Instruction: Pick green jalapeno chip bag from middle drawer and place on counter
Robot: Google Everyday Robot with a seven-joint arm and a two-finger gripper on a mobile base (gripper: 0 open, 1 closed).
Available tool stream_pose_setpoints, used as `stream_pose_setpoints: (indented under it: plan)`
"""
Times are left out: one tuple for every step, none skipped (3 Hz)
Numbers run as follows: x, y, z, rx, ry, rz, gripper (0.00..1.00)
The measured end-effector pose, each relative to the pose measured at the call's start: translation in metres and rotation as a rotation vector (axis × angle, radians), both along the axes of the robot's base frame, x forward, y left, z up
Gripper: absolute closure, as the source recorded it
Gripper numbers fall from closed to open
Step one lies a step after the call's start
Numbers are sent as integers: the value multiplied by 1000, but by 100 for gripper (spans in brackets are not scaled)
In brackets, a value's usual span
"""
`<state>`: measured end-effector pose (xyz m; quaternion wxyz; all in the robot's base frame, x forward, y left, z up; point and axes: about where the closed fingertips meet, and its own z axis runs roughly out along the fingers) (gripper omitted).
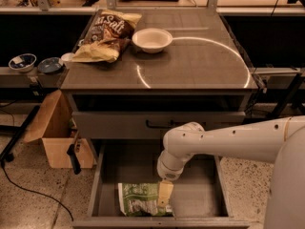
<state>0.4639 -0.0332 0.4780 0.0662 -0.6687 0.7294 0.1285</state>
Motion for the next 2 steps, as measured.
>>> stream_pose_setpoints:
  plan:
    - [0, -4, -7, 3, -10, -27, 0]
    - [5, -8, -30, 8, -14, -68, 0]
